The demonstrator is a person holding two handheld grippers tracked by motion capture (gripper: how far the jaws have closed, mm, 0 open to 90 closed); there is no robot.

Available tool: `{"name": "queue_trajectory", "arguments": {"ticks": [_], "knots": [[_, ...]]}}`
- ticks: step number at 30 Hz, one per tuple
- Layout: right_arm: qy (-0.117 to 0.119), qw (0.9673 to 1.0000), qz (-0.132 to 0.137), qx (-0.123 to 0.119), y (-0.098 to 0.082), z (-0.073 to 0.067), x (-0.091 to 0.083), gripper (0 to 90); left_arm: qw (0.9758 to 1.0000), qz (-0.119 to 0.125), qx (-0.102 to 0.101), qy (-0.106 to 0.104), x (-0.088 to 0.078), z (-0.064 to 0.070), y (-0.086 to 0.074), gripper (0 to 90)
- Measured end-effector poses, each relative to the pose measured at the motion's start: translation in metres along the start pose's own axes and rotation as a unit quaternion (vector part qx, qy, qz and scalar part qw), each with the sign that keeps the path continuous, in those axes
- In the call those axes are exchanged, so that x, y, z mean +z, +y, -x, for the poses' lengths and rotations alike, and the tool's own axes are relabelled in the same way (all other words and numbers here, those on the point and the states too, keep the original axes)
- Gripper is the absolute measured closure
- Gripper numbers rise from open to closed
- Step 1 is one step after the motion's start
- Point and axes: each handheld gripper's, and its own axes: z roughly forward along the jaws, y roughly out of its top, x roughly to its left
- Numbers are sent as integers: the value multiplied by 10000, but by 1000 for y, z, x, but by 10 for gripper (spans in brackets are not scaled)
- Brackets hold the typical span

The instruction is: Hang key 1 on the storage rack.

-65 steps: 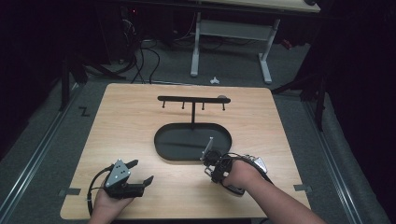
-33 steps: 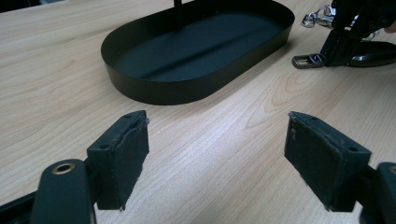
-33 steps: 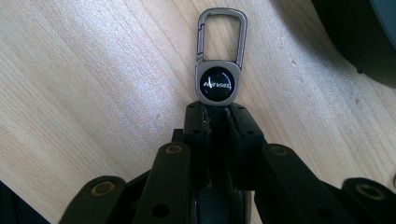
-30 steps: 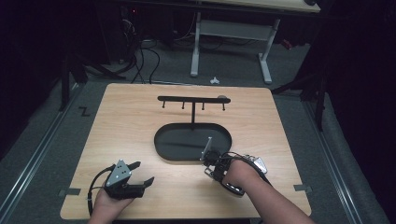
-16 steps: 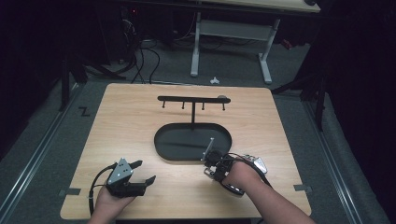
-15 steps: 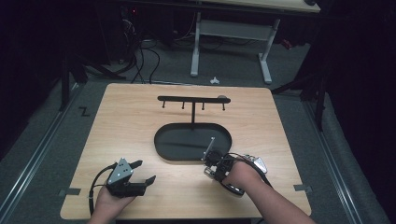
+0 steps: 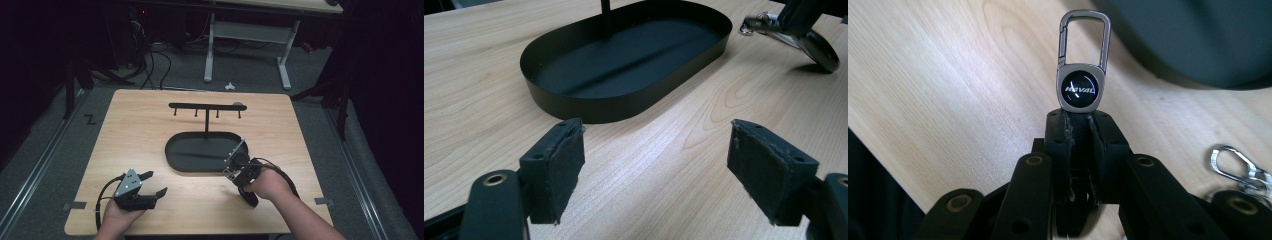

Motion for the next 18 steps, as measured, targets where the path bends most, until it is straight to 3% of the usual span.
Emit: {"name": "queue_trajectory", "arguments": {"ticks": [7,18], "knots": [[-93,9986,467,234,-2,9,-29,803,10000,7,35,27,0,-1,0,237],[-257,9946,891,472,2,18,-55,803,9999,-27,98,22,1,1,0,237]]}}
